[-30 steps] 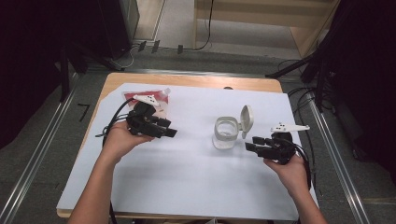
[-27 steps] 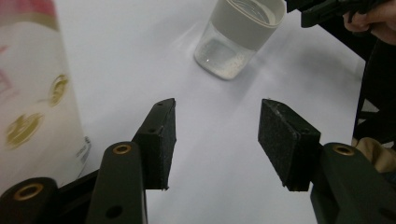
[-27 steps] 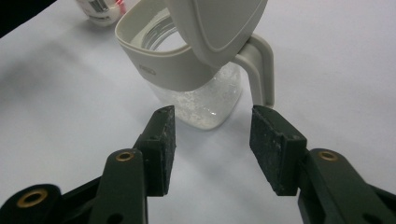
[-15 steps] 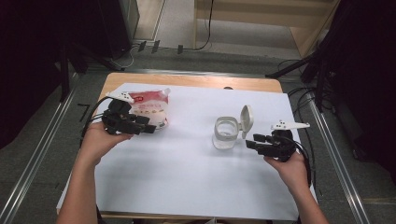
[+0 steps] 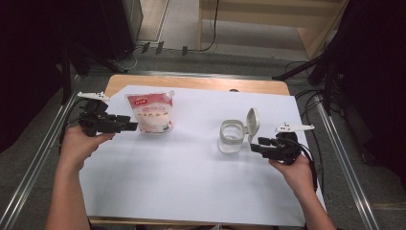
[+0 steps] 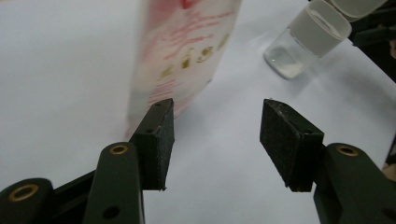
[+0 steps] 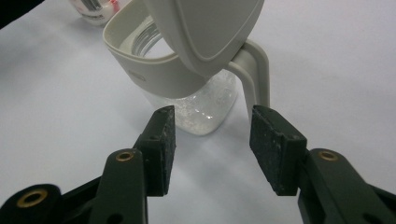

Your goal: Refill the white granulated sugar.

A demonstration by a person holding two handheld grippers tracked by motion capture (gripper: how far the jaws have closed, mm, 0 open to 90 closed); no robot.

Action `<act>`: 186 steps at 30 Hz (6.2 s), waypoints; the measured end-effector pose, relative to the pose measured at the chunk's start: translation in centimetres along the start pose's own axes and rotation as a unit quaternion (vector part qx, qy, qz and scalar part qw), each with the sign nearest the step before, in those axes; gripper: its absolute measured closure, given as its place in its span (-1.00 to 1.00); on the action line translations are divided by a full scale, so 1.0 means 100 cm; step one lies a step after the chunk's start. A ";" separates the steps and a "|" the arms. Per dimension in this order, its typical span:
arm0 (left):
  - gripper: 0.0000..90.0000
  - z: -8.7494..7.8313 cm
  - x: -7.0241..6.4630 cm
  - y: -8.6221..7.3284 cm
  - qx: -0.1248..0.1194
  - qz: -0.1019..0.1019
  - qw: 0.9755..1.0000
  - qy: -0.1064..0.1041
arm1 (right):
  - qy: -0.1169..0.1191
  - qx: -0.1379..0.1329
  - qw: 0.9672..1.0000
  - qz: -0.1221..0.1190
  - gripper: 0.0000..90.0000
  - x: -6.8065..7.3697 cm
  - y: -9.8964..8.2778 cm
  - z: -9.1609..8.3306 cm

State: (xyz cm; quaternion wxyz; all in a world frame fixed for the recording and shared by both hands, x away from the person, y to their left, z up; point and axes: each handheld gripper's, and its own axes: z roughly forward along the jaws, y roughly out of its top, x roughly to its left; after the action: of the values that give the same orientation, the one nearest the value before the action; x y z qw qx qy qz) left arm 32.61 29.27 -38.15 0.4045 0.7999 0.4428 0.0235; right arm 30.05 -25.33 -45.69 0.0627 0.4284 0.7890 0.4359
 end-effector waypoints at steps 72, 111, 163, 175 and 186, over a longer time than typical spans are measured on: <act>1.00 0.034 -0.035 0.066 -0.008 0.042 0.994 -0.099 | 0.033 -0.003 0.999 -0.040 0.27 0.034 -0.010 -0.002; 1.00 0.038 -0.077 0.072 0.015 0.064 0.991 -0.119 | 0.109 0.042 0.986 -0.118 0.27 0.142 0.020 0.062; 1.00 0.046 -0.122 0.076 0.042 0.052 0.983 -0.173 | 0.084 -0.043 0.988 -0.125 0.20 0.141 0.001 0.145; 1.00 0.047 -0.120 0.076 0.046 0.029 0.979 -0.198 | 0.070 -0.077 0.984 -0.147 -0.04 0.140 0.000 0.141; 0.98 0.063 -0.121 0.075 0.039 0.029 0.983 -0.178 | 0.096 -0.076 0.971 -0.204 0.20 0.160 -0.006 0.135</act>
State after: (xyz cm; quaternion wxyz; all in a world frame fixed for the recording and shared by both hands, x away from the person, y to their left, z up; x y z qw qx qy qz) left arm 32.96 14.43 -33.53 0.4448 0.8186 0.3410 -0.1253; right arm 26.07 -5.26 -50.00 0.1064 0.2079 0.8268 0.5118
